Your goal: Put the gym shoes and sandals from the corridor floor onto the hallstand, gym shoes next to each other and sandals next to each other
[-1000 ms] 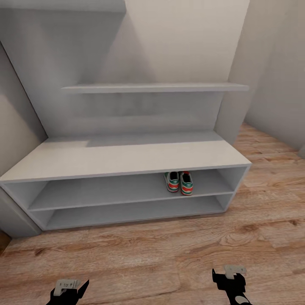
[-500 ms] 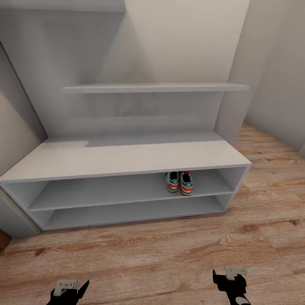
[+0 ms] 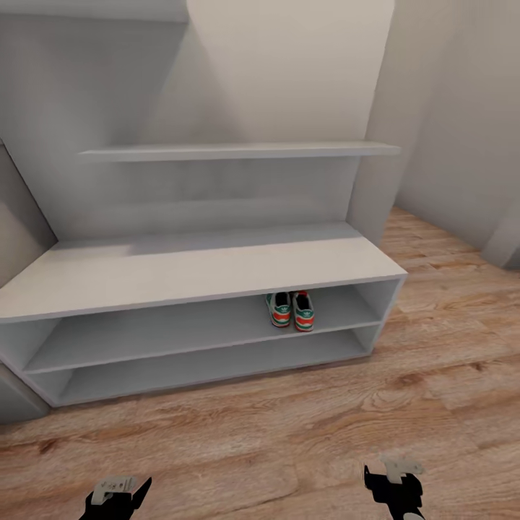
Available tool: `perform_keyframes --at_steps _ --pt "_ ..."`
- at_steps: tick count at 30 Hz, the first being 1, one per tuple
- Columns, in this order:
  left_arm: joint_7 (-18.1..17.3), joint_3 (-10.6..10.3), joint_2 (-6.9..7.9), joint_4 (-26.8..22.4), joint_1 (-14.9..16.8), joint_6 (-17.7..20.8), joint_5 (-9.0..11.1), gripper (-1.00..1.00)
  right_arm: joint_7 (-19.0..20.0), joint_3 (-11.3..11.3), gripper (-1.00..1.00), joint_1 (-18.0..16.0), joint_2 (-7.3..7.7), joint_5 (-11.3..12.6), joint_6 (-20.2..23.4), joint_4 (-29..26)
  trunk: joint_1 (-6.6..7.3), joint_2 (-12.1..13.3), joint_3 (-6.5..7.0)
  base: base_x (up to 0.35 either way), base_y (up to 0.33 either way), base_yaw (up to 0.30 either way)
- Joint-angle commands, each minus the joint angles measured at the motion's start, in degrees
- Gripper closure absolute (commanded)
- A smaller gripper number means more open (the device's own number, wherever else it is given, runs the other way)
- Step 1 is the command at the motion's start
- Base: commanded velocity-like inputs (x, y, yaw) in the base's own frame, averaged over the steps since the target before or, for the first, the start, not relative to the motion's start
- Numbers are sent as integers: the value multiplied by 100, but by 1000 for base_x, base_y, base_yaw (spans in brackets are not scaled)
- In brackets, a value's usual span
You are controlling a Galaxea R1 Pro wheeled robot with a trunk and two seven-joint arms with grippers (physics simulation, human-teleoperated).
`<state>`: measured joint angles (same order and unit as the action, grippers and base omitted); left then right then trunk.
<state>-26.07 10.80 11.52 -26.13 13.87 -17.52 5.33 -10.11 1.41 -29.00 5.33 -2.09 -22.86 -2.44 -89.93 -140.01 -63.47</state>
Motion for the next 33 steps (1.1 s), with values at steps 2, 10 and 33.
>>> perform_keyframes --at_steps 2,10,33 --pt "-13 18 1 7 2 12 52 -100 -16 17 -100 7 0 -21 -20 7 1 -2 1 0 0 -239" --pt "361 9 -2 8 2 6 64 -100 -17 31 -100 25 7 -14 -25 9 1 -2 26 0 0 -247" --pt "471 -7 -123 145 2 -413 59 -100 -4 36 -100 153 110 757 -227 7 1 -2 98 0 0 -275"
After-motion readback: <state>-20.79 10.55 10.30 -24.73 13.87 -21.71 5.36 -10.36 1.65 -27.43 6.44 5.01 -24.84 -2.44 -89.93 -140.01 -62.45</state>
